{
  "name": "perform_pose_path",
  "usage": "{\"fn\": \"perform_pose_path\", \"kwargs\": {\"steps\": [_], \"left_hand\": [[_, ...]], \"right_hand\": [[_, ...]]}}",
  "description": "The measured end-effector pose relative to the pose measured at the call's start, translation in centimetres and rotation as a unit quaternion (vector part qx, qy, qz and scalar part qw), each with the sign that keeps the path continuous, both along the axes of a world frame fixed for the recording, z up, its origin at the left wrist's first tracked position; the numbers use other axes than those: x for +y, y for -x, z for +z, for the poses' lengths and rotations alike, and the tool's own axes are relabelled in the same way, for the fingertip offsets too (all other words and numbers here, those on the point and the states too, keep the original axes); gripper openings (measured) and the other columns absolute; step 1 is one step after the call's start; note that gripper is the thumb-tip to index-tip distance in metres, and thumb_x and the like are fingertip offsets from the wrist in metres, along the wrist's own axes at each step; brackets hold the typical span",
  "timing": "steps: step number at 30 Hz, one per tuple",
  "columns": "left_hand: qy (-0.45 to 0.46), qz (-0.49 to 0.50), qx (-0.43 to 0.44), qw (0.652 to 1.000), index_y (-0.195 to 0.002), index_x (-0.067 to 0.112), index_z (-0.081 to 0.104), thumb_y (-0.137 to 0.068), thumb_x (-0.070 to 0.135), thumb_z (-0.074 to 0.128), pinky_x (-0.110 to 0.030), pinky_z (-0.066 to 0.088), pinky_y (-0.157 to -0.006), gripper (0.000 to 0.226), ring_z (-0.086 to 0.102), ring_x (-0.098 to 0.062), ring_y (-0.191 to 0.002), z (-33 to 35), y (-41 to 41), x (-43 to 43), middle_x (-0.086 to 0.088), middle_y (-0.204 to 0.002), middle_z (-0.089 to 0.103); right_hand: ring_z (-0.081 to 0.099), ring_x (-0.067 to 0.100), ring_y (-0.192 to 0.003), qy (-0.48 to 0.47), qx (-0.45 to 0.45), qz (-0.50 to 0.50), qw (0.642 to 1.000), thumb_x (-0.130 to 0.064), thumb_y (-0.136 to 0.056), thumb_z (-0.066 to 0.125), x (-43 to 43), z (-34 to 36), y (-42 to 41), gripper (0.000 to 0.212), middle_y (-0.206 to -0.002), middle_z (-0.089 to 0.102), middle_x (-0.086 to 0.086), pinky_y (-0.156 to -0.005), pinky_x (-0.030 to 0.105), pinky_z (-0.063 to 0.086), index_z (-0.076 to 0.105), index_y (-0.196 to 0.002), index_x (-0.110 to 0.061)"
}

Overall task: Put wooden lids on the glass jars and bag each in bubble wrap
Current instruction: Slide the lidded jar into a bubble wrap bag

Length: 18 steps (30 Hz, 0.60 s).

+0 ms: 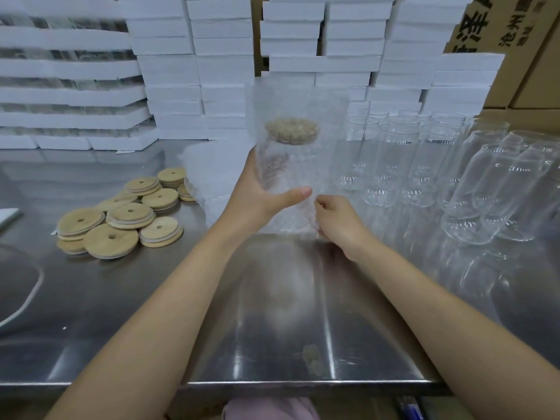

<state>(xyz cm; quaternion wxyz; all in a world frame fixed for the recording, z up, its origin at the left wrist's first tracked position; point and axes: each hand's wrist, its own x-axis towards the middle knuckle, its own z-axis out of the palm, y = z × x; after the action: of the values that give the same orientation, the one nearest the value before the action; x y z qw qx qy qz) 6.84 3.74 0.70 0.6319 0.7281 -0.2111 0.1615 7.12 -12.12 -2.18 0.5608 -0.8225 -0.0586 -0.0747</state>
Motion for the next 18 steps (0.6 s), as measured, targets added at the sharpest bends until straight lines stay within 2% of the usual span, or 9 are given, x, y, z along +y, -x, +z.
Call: {"fn": "perform_pose_path", "kwargs": {"steps": [2,5,7,9,11,12,13,15,18], "left_hand": [[-0.027,-0.014,-0.004,1.000,-0.139,0.014,0.039,-0.065,0.021,0.088,-0.035,0.041,-0.109,0.089,0.052,-0.010,-0.125,-0.3,-0.3,0.0,-0.003,-0.135,0.054],[-0.061,-0.016,-0.002,0.998,-0.138,0.016,0.040,-0.066,0.026,0.089,-0.036,0.039,-0.110,0.088,0.050,-0.007,-0.126,-0.8,-0.2,0.0,0.002,-0.134,0.054],[-0.075,-0.023,0.023,0.997,-0.139,0.019,0.037,-0.059,0.041,0.090,-0.032,0.038,-0.111,0.098,0.048,-0.002,-0.127,-0.8,-0.2,0.0,0.007,-0.136,0.051],[-0.016,-0.034,0.063,0.997,-0.142,0.020,0.031,-0.054,0.063,0.081,-0.029,0.036,-0.111,0.110,0.045,-0.004,-0.129,-0.1,-0.1,0.2,0.007,-0.139,0.048],[0.133,-0.028,0.111,0.984,-0.148,0.018,0.026,-0.078,0.071,0.052,-0.036,0.025,-0.117,0.091,0.040,-0.011,-0.135,0.7,-0.3,0.5,0.004,-0.142,0.046],[0.210,-0.020,0.127,0.969,-0.149,0.016,0.027,-0.090,0.066,0.035,-0.038,0.020,-0.119,0.077,0.038,-0.013,-0.136,0.7,-0.4,0.6,0.000,-0.143,0.045],[0.262,-0.014,0.133,0.956,-0.148,0.014,0.028,-0.096,0.061,0.023,-0.038,0.020,-0.119,0.070,0.038,-0.015,-0.136,0.5,-0.5,0.5,-0.002,-0.144,0.045],[0.300,-0.022,0.148,0.942,-0.146,0.011,0.032,-0.099,0.057,0.014,-0.034,0.027,-0.116,0.068,0.041,-0.017,-0.135,-0.2,-0.2,-0.3,-0.005,-0.144,0.046],[0.286,-0.048,0.183,0.939,-0.124,0.017,0.055,-0.100,0.056,0.008,-0.023,0.051,-0.091,0.065,0.063,-0.008,-0.108,-1.1,0.0,-2.2,0.004,-0.114,0.070]], "right_hand": [[0.032,0.013,-0.049,0.113,-0.066,-0.027,0.991,0.000,-0.092,0.040,-0.3,-0.4,-0.3,0.040,-0.053,0.036,-0.003,-0.046,0.023,0.024,0.035,-0.058,-0.020],[0.042,0.019,-0.055,0.172,-0.086,-0.047,0.980,-0.003,-0.091,0.044,-1.2,-0.8,-0.8,0.029,-0.056,0.044,-0.003,-0.050,0.025,0.030,0.053,-0.068,-0.018],[0.049,0.025,-0.066,0.241,-0.071,-0.077,0.965,-0.008,-0.091,0.047,-1.7,-0.9,-1.2,0.020,-0.063,0.049,-0.002,-0.057,0.031,0.033,0.062,-0.078,-0.014],[0.046,0.028,-0.070,0.275,-0.093,-0.115,0.950,-0.008,-0.092,0.045,-2.2,-0.7,-1.5,0.031,-0.061,0.043,-0.003,-0.059,0.032,0.026,0.048,-0.062,-0.017],[0.047,0.025,-0.072,0.169,-0.119,-0.136,0.969,-0.009,-0.097,0.040,-2.2,-0.2,-1.6,0.039,-0.062,0.044,-0.004,-0.060,0.031,0.027,0.038,-0.060,-0.021],[0.053,0.025,-0.077,0.049,-0.105,-0.131,0.985,-0.015,-0.101,0.038,-2.0,0.1,-1.8,0.038,-0.069,0.053,-0.004,-0.065,0.024,0.037,0.046,-0.064,-0.022],[0.060,0.021,-0.085,-0.095,-0.071,-0.110,0.987,-0.025,-0.104,0.035,-1.6,0.5,-1.8,0.036,-0.082,0.063,-0.004,-0.080,0.021,0.045,0.057,-0.076,-0.023],[0.063,0.014,-0.108,-0.305,0.014,-0.037,0.952,-0.045,-0.105,0.028,-0.5,0.4,-2.3,0.044,-0.112,0.069,-0.003,-0.104,0.032,0.044,0.065,-0.111,-0.022],[0.062,0.003,-0.112,-0.368,0.049,0.015,0.928,-0.059,-0.101,0.020,0.9,-0.5,-2.0,0.055,-0.124,0.065,-0.010,-0.098,0.024,0.047,0.056,-0.128,-0.028]]}}
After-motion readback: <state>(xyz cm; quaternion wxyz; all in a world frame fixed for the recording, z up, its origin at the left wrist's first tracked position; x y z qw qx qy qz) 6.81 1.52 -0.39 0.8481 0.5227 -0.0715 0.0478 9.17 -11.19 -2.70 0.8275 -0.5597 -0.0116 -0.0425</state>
